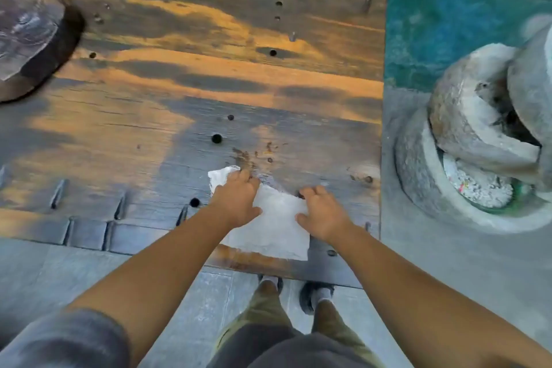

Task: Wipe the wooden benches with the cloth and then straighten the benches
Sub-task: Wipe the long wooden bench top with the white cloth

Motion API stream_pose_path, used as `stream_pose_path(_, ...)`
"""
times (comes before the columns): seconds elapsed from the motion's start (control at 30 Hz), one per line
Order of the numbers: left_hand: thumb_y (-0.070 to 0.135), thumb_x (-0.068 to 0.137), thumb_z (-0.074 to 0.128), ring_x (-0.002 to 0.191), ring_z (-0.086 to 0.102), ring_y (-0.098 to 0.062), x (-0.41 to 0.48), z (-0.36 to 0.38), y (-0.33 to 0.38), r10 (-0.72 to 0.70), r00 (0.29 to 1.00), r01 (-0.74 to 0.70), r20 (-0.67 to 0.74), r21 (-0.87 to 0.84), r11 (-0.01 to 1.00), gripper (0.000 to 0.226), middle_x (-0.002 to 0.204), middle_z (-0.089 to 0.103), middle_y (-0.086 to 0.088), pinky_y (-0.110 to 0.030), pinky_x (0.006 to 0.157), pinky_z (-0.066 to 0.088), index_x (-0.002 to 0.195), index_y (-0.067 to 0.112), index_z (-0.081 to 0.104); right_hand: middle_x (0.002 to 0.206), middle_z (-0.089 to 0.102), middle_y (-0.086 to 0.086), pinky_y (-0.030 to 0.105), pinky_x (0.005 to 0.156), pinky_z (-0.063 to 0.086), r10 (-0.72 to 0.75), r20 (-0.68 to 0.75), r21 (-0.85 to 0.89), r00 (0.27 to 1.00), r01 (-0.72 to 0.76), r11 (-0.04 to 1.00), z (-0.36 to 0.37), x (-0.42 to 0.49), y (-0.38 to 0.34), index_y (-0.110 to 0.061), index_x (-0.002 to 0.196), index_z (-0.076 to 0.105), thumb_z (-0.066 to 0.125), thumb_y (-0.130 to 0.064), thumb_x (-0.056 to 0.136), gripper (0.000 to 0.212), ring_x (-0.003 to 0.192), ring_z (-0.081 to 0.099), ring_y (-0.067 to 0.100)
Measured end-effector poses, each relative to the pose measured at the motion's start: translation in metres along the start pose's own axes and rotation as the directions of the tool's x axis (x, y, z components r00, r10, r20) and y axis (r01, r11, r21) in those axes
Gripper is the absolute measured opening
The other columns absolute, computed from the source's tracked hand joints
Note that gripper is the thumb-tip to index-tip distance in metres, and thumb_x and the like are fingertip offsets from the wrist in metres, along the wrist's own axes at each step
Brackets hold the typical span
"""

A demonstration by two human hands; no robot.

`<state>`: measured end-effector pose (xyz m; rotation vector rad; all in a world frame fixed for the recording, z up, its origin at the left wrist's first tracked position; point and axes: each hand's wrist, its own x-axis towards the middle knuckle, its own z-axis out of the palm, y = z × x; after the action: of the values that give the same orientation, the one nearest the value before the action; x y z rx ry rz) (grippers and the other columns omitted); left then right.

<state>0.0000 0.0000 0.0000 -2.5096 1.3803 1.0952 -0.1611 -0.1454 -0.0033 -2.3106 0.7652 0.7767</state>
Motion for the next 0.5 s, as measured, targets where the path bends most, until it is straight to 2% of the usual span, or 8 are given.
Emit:
stream_pose_path(0.1, 0.046, 0.087, 0.063, 0.129, 0.034, -0.029, 0.000, 0.004, -0.002, 0.007, 1.000, -0.007, 0.000, 0.126, 0.992, 0.065, 0.137, 0.036, -0.009, -0.050, 0.092, 0.049, 0.137, 0.013, 0.037, 0.133, 0.048, 0.010, 0.038, 0.101, 0.044, 0.000, -0.010, -0.003, 1.000, 0.000, 1.000, -0.002, 0.005, -0.003, -0.015, 0.136, 0.047, 0.060, -0.034, 0.092, 0.050, 0.123, 0.049, 0.030)
stream_pose_path(0.2, 0.044, 0.086, 0.066, 0.130, 0.038, -0.029, -0.001, 0.005, -0.004, 0.024, 0.995, -0.040, 0.098, 0.168, 0.985, 0.068, 0.140, 0.041, -0.009, -0.049, 0.094, 0.047, 0.139, 0.016, 0.033, 0.122, 0.057, 0.011, 0.035, 0.086, 0.047, 0.003, 0.044, -0.041, 0.999, -0.001, 0.999, -0.005, 0.008, -0.009, -0.012, 0.124, 0.056, 0.063, -0.034, 0.091, 0.040, 0.112, 0.056, 0.030)
stream_pose_path(0.27, 0.040, 0.087, 0.066, 0.128, 0.041, -0.029, -0.003, 0.004, -0.007, 0.014, 0.992, -0.036, 0.128, 0.168, 0.985, 0.063, 0.139, 0.045, -0.011, -0.046, 0.097, 0.046, 0.137, 0.014, 0.038, 0.114, 0.062, 0.012, 0.033, 0.076, 0.044, -0.015, 0.094, -0.080, 0.995, 0.023, 0.997, -0.007, 0.006, -0.013, -0.010, 0.112, 0.060, 0.063, -0.030, 0.091, 0.029, 0.105, 0.060, 0.031)
stream_pose_path(0.33, 0.038, 0.089, 0.063, 0.124, 0.044, -0.029, -0.008, 0.006, -0.010, -0.008, 0.987, -0.019, 0.158, 0.170, 0.985, 0.053, 0.135, 0.047, -0.012, -0.044, 0.099, 0.046, 0.133, 0.012, 0.047, 0.112, 0.063, 0.014, 0.034, 0.075, 0.045, -0.022, 0.140, -0.116, 0.990, 0.039, 0.993, -0.004, 0.003, -0.016, -0.010, 0.107, 0.060, 0.059, -0.019, 0.092, 0.017, 0.104, 0.061, 0.033)
stream_pose_path(0.4, 0.038, 0.091, 0.061, 0.124, 0.044, -0.030, -0.015, 0.007, -0.011, -0.026, 0.987, 0.000, 0.158, 0.161, 0.987, 0.046, 0.135, 0.046, -0.012, -0.043, 0.099, 0.046, 0.127, 0.011, 0.054, 0.115, 0.058, 0.015, 0.033, 0.074, 0.043, -0.041, 0.117, -0.112, 0.992, 0.054, 0.992, -0.004, -0.002, -0.014, -0.009, 0.100, 0.060, 0.053, -0.009, 0.091, 0.011, 0.105, 0.059, 0.034)
stream_pose_path(0.47, 0.040, 0.089, 0.062, 0.121, 0.043, -0.030, -0.019, 0.004, -0.010, -0.023, 0.990, 0.003, 0.140, 0.146, 0.989, 0.042, 0.130, 0.046, -0.012, -0.042, 0.100, 0.044, 0.119, 0.011, 0.058, 0.122, 0.052, 0.015, 0.031, 0.077, 0.040, -0.061, 0.091, -0.078, 0.994, 0.069, 0.995, -0.011, -0.008, -0.008, -0.011, 0.093, 0.059, 0.053, -0.010, 0.090, 0.007, 0.109, 0.055, 0.035)
stream_pose_path(0.5, 0.040, 0.088, 0.063, 0.118, 0.042, -0.029, -0.020, 0.000, -0.006, -0.021, 0.991, 0.004, 0.135, 0.124, 0.992, 0.040, 0.125, 0.048, -0.012, -0.041, 0.100, 0.042, 0.116, 0.012, 0.059, 0.126, 0.050, 0.014, 0.032, 0.081, 0.042, -0.067, 0.083, -0.052, 0.994, 0.072, 0.996, -0.018, -0.011, -0.003, -0.012, 0.101, 0.061, 0.053, -0.013, 0.090, 0.013, 0.114, 0.054, 0.034)
